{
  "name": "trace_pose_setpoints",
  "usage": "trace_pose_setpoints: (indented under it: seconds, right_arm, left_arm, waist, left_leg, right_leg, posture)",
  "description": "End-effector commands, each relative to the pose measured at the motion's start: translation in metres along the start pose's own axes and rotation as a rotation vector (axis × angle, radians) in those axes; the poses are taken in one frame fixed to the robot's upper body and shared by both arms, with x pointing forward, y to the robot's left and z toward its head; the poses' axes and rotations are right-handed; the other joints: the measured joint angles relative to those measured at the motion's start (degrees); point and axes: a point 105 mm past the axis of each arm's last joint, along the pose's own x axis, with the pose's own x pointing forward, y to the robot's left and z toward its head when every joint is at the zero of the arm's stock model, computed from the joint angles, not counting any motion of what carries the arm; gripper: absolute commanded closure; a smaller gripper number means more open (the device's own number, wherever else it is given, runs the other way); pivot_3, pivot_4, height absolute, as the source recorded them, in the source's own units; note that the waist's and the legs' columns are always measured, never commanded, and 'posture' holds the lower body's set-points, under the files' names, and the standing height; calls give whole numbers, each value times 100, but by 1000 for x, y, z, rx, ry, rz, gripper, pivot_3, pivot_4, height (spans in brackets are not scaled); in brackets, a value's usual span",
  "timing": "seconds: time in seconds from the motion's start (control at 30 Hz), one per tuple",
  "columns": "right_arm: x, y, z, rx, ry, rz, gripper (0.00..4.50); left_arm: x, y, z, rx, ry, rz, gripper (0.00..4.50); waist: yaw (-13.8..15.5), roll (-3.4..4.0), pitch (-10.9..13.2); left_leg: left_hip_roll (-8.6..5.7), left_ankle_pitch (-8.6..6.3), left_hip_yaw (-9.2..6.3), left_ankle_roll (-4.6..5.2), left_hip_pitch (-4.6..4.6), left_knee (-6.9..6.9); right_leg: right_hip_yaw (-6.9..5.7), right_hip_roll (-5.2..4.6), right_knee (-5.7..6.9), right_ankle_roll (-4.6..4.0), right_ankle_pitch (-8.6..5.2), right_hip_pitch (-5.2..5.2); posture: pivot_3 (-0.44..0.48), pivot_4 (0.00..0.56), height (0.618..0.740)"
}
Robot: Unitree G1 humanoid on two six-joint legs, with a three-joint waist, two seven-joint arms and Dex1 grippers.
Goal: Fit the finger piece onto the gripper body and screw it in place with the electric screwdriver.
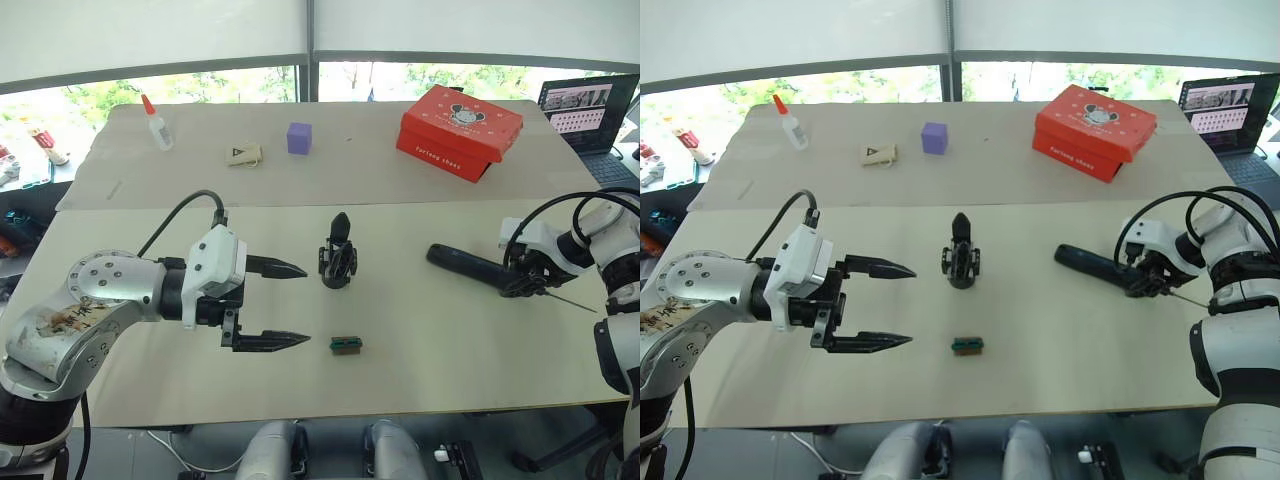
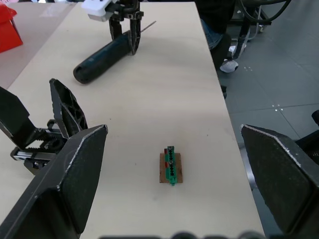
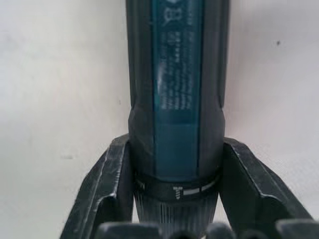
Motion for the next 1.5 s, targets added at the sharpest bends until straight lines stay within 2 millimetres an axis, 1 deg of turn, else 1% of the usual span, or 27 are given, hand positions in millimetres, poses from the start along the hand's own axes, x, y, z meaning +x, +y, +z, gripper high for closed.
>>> trace_pose_setpoints:
  seconds: [0.03, 0.07, 0.13, 0.17, 0.2, 0.23, 0.3, 0.33, 0.37, 0.4, 0.43, 0.5, 0.57, 0.63, 0.77, 0.87, 0.93, 1.03, 1.13, 1.2, 1.3, 1.5]
  right_arm:
    - [-14, 7, 23, -75, -241, 44, 2579]
    - [-20, 9, 28, -91, -312, 50, 2579]
    - [-36, 9, 45, -61, -517, 28, 2579]
    - [-48, 11, 52, -45, -635, 20, 2579]
    - [-60, 18, 59, -27, -749, 32, 2579]
    - [-70, 30, 65, -34, -842, 57, 2579]
    - [-82, 53, 75, -57, -944, 99, 2579]
    - [-86, 69, 80, -56, -1008, 115, 2579]
    - [-90, 91, 89, -64, -1097, 132, 2579]
    - [-93, 109, 95, -64, -1153, 144, 2579]
    - [-94, 125, 102, -28, -1211, 154, 2579]
    - [-92, 148, 113, 29, -1274, 173, 2579]
    - [-86, 165, 123, 47, -1318, 167, 2579]
    - [-79, 174, 131, 75, -1366, 130, 2579]
    - [-71, 185, 144, 101, -1423, 88, 2579]
    - [-64, 193, 158, 79, -1458, 100, 2579]
    - [-59, 194, 163, 65, -1470, 102, 2579]
    - [-52, 192, 167, 59, -1482, 94, 2579]
    - [-50, 191, 170, 48, -1498, 81, 2579]
    - [-50, 191, 171, 23, -1505, 70, 2579]
    - [-51, 192, 174, -5, -1515, 51, 2579]
    - [-42, 196, 174, -20, -1500, 52, 2579]
  left_arm:
    - [0, -2, -3, 23, 7, -10, 0]
    - [0, -2, -4, 21, 8, -11, 0]
    - [-1, -1, -6, 19, -1, -3, 0]
    - [0, -1, -6, 13, -5, 3, 0]
    - [0, -1, -8, 10, -6, 5, 0]
    - [-1, -2, -11, 6, -4, 4, 0]
    - [-5, -4, -15, -3, 4, 0, 0]
    - [-5, -6, -19, -8, 9, -3, 0]
    - [-4, -8, -24, -21, 20, -9, 0]
    - [-5, -10, -28, -30, 29, -14, 0]
    - [-4, -11, -32, -24, 34, -16, 0]
    - [-5, -9, -36, -16, 30, -6, 0]
    - [-2, -8, -41, -12, 11, 9, 0]
    - [5, -8, -46, -5, -12, 11, 0]
    - [13, -11, -56, -1, -27, -6, 0]
    - [21, -7, -63, -31, -48, -17, 0]
    - [25, -4, -69, -26, -43, -29, 0]
    - [31, -4, -78, -23, -29, -70, 0]
    - [33, -4, -84, -14, -16, -92, 0]
    - [35, 1, -85, -20, -21, -85, 0]
    - [39, 1, -85, -14, -25, -93, 0]
    - [42, 1, -91, 10, -5, -98, 0]
  waist:
    - [-1, 0, 1]
    - [1, 4, 3]
    - [4, 11, 9]
    - [9, 11, 11]
    - [22, 11, 11]
    - [54, 13, 12]
    - [98, 15, 13]
    - [114, 14, 13]
    - [148, 14, 13]
    - [190, 11, 11]
    - [191, 11, 11]
    - [196, 13, 13]
    - [214, 13, 13]
    - [222, 1, 7]
    - [227, -1, 6]
    - [212, -1, 5]
    - [204, -1, 5]
    - [195, -1, 5]
    - [190, -1, 5]
    - [189, -1, 5]
    - [184, -2, 5]
    - [176, -2, 5]
  left_leg:
    - [0, 0, 0, 0, 0, -1]
    - [-1, 0, 1, 0, 0, -3]
    - [-2, 0, 4, 0, -2, -6]
    - [-1, 0, 5, 0, -3, -6]
    - [0, 0, 5, 0, -6, -4]
    - [0, 0, 4, 0, -6, -4]
    - [0, 0, -6, 1, -11, -4]
    - [0, 0, -7, 1, -12, -5]
    - [1, 0, -6, 1, -11, -3]
    - [3, 0, -8, 1, -15, -4]
    - [7, 0, -13, 0, -12, -5]
    - [5, 0, -12, 0, -13, -3]
    - [-3, 0, -7, 0, -10, 10]
    - [-8, -1, -2, 1, 4, 9]
    - [-10, -1, 7, 2, 5, 6]
    - [-8, 0, 13, 3, 7, -1]
    - [-8, 1, 16, 3, 10, -1]
    - [-10, 1, 17, 4, 11, -1]
    - [-10, 1, 19, 5, 11, -1]
    - [-9, 1, 18, 5, 11, -2]
    - [-9, 1, 18, 5, 10, -1]
    - [-8, 1, 18, 5, 11, -2]
  right_leg:
    - [0, 0, 0, 0, 0, -1]
    - [1, 0, -1, 0, 0, -2]
    - [5, 0, -2, 0, 0, -4]
    - [5, -1, 0, 0, 0, -6]
    - [5, -1, 1, 0, 0, -6]
    - [5, -2, 2, -1, 0, -6]
    - [-1, -5, 3, 0, 0, -6]
    - [-3, -5, 2, 0, 0, -6]
    - [-3, -5, 7, 0, 0, -7]
    - [-7, -6, 7, 0, 0, -8]
    - [-13, -5, 10, 0, 0, -4]
    - [-7, -7, 16, -1, 0, -6]
    - [14, -13, 7, -1, 0, -6]
    - [37, -13, 5, 0, 1, -2]
    - [50, -5, 14, 0, 1, -13]
    - [52, 1, 20, 0, 0, -16]
    - [52, 3, 17, 0, 0, -15]
    - [52, 4, 18, 0, 0, -14]
    - [52, 4, 19, 1, 0, -14]
    - [51, 5, 19, 1, 0, -14]
    - [51, 5, 20, 0, 0, -14]
    - [52, 5, 21, 0, 0, -15]
  posture:
    - [0, 150, 740]
    - [0, 150, 740]
    - [0, 150, 740]
    - [0, 150, 740]
    - [0, 150, 740]
    - [0, 150, 740]
    - [0, 150, 740]
    - [0, 150, 740]
    - [0, 150, 740]
    - [0, 150, 740]
    - [0, 150, 740]
    - [0, 150, 740]
    - [0, 150, 740]
    - [0, 150, 740]
    - [0, 150, 740]
    - [0, 150, 740]
    - [0, 150, 740]
    - [0, 150, 740]
    - [0, 150, 740]
    - [0, 150, 740]
    - [0, 150, 740]
    - [0, 150, 740]
